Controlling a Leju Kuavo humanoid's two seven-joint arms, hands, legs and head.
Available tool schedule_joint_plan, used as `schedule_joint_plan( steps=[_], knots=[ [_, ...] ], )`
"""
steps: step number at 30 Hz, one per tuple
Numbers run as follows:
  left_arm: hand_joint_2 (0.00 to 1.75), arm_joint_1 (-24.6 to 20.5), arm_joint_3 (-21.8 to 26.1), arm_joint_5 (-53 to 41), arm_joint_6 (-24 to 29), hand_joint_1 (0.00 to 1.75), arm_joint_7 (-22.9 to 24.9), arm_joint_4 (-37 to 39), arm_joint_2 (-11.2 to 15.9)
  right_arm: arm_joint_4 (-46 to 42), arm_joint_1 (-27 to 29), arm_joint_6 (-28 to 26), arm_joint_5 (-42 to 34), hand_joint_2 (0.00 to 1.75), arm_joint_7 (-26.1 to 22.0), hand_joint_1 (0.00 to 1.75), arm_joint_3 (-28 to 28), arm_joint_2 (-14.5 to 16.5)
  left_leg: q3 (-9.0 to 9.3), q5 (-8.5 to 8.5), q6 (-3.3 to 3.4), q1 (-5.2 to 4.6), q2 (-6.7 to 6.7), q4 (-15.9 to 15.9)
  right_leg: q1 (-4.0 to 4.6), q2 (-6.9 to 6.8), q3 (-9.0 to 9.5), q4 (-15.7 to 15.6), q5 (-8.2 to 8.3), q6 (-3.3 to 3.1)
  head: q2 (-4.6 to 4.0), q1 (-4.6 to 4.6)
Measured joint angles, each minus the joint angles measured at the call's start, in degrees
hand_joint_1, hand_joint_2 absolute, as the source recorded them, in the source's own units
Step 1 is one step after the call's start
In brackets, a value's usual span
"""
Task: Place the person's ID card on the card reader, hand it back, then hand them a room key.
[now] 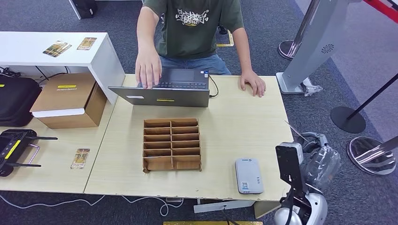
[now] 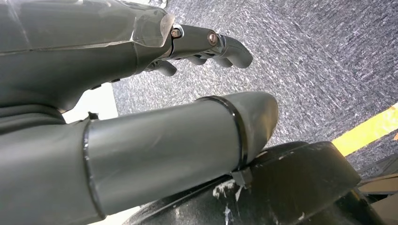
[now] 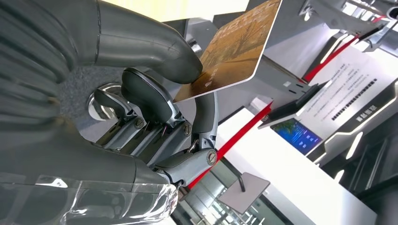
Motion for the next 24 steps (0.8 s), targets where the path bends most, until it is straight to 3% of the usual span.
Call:
schedule_joint_plan(
  steps=[11,24],
  knots=[
    [0.0,0.0,0.28,-0.12,0.08,0.0,-0.62,0.0,-0.02,0.08,-3.31,-1.59,5.54,1.75,-1.56,1.75,-0.62,0.1,0.0,0.01,0.0,0.0,0.0,0.0,0.0,0.0,0.02,0.0,0.0,0.0,0.0,0.0],
    [0.0,-0.18,-1.63,-0.22,-0.35,0.0,-0.77,0.0,0.2,4.12,-12.06,-2.33,16.67,1.75,0.29,1.75,2.01,-0.21,0.01,0.01,-0.01,0.01,0.0,0.0,0.0,0.0,0.02,0.01,0.01,0.0,0.0,-0.01]
  ],
)
